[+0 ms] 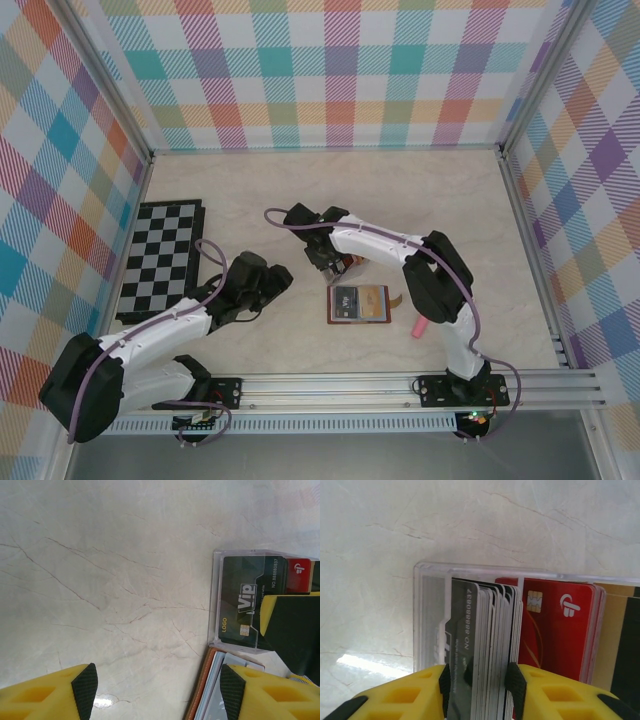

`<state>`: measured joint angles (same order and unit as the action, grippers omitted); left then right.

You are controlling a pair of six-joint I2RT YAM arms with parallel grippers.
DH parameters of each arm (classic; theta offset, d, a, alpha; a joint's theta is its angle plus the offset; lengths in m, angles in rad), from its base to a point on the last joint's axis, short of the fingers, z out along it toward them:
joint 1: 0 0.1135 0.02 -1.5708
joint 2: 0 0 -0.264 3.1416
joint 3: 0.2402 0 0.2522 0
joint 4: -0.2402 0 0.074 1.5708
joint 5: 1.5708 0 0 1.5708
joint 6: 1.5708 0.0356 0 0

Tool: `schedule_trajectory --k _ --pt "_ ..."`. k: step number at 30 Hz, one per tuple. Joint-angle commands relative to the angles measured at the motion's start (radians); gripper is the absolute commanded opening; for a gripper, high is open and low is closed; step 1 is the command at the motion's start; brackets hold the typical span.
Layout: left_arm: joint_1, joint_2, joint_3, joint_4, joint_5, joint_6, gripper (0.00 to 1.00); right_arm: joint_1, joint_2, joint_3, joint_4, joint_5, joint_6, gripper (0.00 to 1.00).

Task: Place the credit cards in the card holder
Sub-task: Pick up the credit card from the storage box.

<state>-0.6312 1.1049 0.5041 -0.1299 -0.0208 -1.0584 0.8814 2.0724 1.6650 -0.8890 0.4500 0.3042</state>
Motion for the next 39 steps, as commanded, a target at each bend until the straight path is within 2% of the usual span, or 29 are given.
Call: schedule_trajectory --k 1,9,26,29,35,39 --pt "0.016 -0.019 -0.016 -0.022 -0.018 -0.007 0.68 0.01 0.017 0.03 -0.043 0.069 -0.006 0.39" --pt "0.016 -0.025 -0.02 -0.021 -0.018 -0.011 0.69 0.015 -0.035 0.021 -0.036 0.149 -0.023 0.37" --pt "0.016 -0.011 -0.021 -0.016 -0.007 -0.009 0.7 0.015 -0.073 0.009 -0.042 0.13 -0.017 0.08" --pt "0.016 -0.011 -0.018 -0.015 -0.006 -0.009 0.7 0.014 -0.089 0.006 -0.045 0.098 -0.012 0.04" --pt "0.016 -0.007 -0.003 -0.009 0.01 0.005 0.7 0.012 -0.162 -0.013 -0.037 -0.002 0.014 0.01" --pt "0.02 -0.001 0.014 0.031 0.055 0.03 0.71 -0.015 -0.278 -0.081 0.032 -0.159 0.052 0.0"
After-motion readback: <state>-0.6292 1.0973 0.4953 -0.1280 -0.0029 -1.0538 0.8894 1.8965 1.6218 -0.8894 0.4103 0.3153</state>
